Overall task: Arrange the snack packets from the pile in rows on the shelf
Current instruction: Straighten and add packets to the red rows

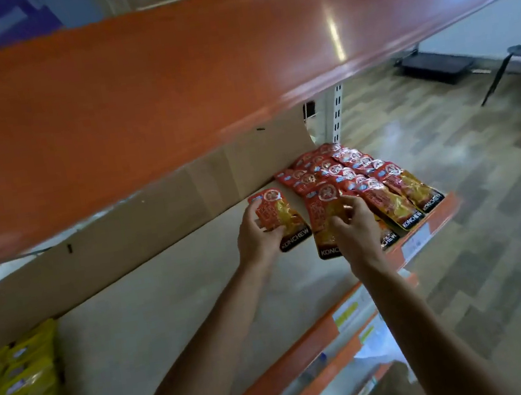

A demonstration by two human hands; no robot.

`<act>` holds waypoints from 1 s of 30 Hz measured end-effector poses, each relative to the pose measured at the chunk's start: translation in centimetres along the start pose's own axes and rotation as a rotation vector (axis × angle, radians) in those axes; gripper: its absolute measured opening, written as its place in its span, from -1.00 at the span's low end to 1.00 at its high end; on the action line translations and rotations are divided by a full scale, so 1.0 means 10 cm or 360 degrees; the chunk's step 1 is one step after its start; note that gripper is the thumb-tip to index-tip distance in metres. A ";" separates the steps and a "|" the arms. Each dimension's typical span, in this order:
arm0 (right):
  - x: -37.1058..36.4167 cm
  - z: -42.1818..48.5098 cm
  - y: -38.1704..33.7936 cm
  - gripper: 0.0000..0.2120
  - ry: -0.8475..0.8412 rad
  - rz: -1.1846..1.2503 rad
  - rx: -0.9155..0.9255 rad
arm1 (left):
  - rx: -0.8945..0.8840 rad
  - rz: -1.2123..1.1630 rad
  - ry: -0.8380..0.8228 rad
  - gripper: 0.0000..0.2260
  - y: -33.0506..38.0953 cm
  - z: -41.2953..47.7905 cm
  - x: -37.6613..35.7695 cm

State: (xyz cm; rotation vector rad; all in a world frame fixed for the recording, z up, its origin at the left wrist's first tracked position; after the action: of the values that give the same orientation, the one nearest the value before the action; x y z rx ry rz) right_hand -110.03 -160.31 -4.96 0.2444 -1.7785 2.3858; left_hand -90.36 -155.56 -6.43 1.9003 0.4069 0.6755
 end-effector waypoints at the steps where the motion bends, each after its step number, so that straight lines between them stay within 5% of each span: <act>1: -0.02 0.09 0.01 -0.62 -0.0050 -0.0002 0.0009 | -0.0024 0.0066 0.0018 -0.41 0.03 0.07 -0.03; 18: -0.13 1.09 0.16 -0.62 -0.0479 0.0080 0.0215 | -0.0174 0.1069 0.0491 -0.72 0.19 0.71 -0.53; 30: -0.26 1.22 0.11 -0.64 -0.0664 0.0107 0.0288 | -0.0099 0.1226 0.0492 -0.53 0.22 0.68 -0.54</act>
State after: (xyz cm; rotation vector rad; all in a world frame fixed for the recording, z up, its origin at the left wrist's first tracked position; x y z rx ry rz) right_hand -107.26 -172.40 -3.08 0.7673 -1.7422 2.6998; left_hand -90.43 -164.42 -8.00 1.8753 -0.1857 1.4766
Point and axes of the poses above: each hand's wrist, its own z-axis towards the middle knuckle, its own x-axis out of the back of the hand, y = z × x, the point moved 8 cm from there along z, towards the middle knuckle, and after that the axes turned 15 degrees about x, right-handed, at the moved point
